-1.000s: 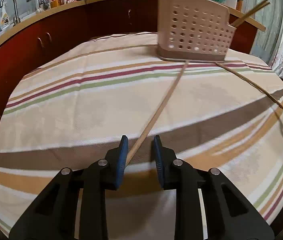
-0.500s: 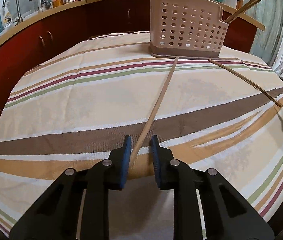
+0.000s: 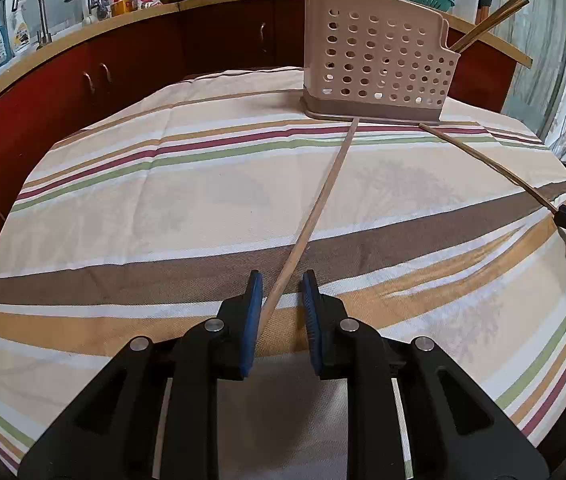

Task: Organize utensils
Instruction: 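Close the left tool on a chopstick while the right tool grasps the other, then lift both held chopsticks upright and carry them over the plastic holder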

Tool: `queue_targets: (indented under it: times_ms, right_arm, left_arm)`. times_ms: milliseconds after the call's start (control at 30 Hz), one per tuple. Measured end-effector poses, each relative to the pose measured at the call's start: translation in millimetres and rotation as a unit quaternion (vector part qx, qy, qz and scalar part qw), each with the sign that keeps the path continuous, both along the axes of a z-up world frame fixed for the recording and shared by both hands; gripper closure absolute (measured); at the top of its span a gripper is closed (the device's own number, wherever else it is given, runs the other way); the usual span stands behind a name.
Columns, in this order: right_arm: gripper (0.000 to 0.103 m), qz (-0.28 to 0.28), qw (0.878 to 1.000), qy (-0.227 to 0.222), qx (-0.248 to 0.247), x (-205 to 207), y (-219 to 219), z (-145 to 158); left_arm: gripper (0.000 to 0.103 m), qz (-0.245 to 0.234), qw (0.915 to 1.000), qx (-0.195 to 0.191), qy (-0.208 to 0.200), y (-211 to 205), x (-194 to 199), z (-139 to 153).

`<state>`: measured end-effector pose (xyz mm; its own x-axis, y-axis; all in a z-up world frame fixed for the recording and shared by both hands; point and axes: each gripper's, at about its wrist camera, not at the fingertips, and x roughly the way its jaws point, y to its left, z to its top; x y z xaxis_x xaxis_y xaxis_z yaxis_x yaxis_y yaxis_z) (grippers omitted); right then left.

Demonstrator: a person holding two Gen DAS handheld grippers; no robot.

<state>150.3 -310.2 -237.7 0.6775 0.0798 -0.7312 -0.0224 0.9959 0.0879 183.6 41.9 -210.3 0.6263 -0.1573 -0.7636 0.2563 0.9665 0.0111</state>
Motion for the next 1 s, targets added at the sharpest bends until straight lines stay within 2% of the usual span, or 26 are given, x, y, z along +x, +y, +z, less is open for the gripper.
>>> queue_targets:
  times_ms: [100,167,233,367,500,700,833,1000]
  right_arm:
    - [0.088,0.005,1.000,0.000,0.001,-0.4,1.7,0.1]
    - [0.089,0.007,1.000,-0.001,-0.001,-1.3,3.7,0.9]
    - [0.089,0.009,1.000,-0.002,0.001,-4.0,4.8,1.3]
    - [0.090,0.012,1.000,-0.010,0.007,-8.9,8.5,3.7]
    - [0.091,0.013,0.999,-0.037,0.013,-17.4,10.6,18.1]
    - [0.092,0.018,0.996,-0.090,0.019,-32.2,14.5,53.2]
    - [0.094,0.021,0.992,-0.122,0.025,-39.3,18.1,76.6]
    - [0.094,0.024,0.988,-0.146,0.036,-40.6,21.7,94.7]
  left_arm:
    - [0.083,0.003,1.0000,-0.001,-0.004,-0.3,-1.1,-0.1]
    - [0.085,0.003,1.0000,0.000,-0.007,-1.2,-1.8,-0.2]
    - [0.091,-0.001,1.0000,-0.002,-0.008,-2.6,-3.1,-0.1]
    - [0.092,-0.007,0.9999,0.004,-0.012,-7.0,-6.2,0.6]
    - [0.093,-0.007,0.9995,-0.003,-0.030,-7.4,-14.3,6.5]
    - [0.096,-0.003,0.9967,-0.027,-0.077,-6.5,-33.1,35.0]
    - [0.097,0.002,0.9919,-0.046,-0.119,-2.7,-45.6,62.3]
    - [0.097,0.005,0.9864,-0.058,-0.154,-3.6,-53.2,86.4]
